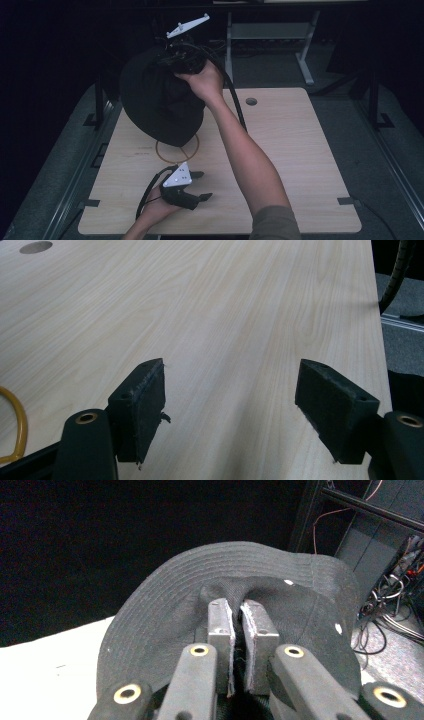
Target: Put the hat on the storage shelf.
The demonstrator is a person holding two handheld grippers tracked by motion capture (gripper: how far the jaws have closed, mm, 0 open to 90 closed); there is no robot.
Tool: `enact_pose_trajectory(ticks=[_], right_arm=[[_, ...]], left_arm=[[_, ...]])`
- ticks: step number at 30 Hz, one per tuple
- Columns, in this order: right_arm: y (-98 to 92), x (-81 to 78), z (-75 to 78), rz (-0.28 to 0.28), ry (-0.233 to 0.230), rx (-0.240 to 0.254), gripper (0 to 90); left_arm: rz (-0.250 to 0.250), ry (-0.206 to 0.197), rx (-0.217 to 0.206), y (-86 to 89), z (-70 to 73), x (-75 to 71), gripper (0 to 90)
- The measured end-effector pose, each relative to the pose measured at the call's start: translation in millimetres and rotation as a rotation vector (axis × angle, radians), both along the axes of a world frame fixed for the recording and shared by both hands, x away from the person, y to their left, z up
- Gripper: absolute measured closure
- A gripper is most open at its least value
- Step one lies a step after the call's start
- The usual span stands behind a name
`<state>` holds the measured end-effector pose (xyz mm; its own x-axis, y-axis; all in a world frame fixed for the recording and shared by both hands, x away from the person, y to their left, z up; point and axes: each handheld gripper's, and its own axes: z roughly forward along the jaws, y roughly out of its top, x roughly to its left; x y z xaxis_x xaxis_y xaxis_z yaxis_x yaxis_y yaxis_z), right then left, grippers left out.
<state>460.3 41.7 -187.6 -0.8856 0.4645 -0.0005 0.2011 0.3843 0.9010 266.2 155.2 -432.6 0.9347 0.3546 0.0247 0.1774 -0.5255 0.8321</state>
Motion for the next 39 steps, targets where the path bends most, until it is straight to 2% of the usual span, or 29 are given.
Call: enact_pose_trajectory(ticks=[8, 10, 12, 14, 16, 20, 25, 29, 33, 39], right_arm=[[13.0, 6.3, -4.7, -0.008, 0.008, -0.042, 82.5], [16.8, 7.7, -6.8, -0.007, 0.003, -0.069, 77.2], [19.5, 7.9, -8.9, -0.024, -0.009, -0.101, 65.5], [18.7, 8.2, -11.3, -0.018, -0.008, -0.119, 61.9], [14.7, 7.4, -11.1, -0.026, -0.003, -0.113, 56.6], [2.4, 7.8, -11.1, -0.005, 0.05, -0.076, 48.0], [-18.1, 2.7, -12.8, -0.01, 0.059, -0.006, 40.7], [-35.3, -1.9, -15.5, -0.023, 0.098, 0.051, 33.7], [-53.0, -6.3, -18.4, -0.038, 0.101, 0.071, 30.3], [-75.8, -13.7, -25.4, -0.053, 0.104, 0.07, 26.9]], left_arm=[[-0.01, -0.001, 0.002, -1.7, -0.8, -0.6, 27.6], [-0.013, -0.001, 0.005, -2.8, -1.0, -1.5, 27.6], [-0.017, -0.004, 0.012, -4.0, -1.2, -2.9, 27.5], [-0.021, -0.004, 0.019, -5.5, -1.8, -4.4, 27.5], [-0.025, -0.001, 0.017, -6.5, -2.5, -4.0, 27.5], [-0.028, 0.001, 0.014, -7.4, -3.5, -3.8, 27.4], [-0.026, 0.004, 0.015, -7.3, -3.0, -4.6, 27.3], [-0.022, 0.005, 0.021, -5.9, -2.1, -5.0, 27.0], [-0.013, 0.011, 0.017, -3.3, -2.7, -4.9, 27.0], [0.002, 0.017, 0.006, 0.2, -2.3, -2.9, 26.3]])
